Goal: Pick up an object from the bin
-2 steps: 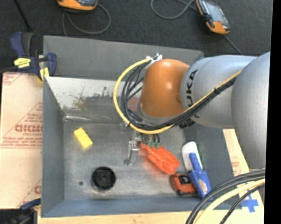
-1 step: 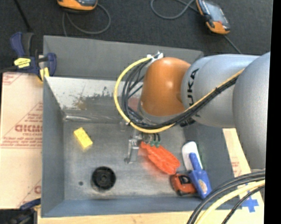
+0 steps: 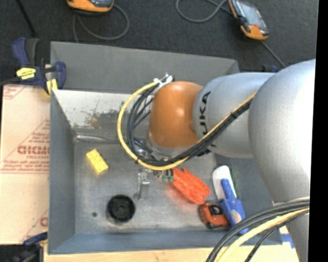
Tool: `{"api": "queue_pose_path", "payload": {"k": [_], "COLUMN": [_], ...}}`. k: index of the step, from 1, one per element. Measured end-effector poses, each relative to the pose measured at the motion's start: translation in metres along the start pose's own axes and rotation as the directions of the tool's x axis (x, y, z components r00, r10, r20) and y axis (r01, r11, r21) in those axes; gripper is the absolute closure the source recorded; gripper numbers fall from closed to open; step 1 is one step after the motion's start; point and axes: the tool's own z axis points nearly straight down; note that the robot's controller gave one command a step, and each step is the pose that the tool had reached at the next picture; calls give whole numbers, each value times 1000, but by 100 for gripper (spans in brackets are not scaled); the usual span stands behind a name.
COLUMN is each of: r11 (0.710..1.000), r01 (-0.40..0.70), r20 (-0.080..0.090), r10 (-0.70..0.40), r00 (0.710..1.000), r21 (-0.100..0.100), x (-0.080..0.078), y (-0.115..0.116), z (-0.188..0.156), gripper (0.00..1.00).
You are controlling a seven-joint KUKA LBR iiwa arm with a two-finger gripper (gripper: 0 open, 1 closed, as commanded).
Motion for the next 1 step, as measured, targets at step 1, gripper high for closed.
{"api": "queue_pose_path", "payload": {"k": [1], "r11": [1000], "r01": [27], "r20": [-7], "r10": [-27], "r00": [1000], "r21": [-3], "x": [35], "y": [19], "z": [28], "gripper": [0]}}
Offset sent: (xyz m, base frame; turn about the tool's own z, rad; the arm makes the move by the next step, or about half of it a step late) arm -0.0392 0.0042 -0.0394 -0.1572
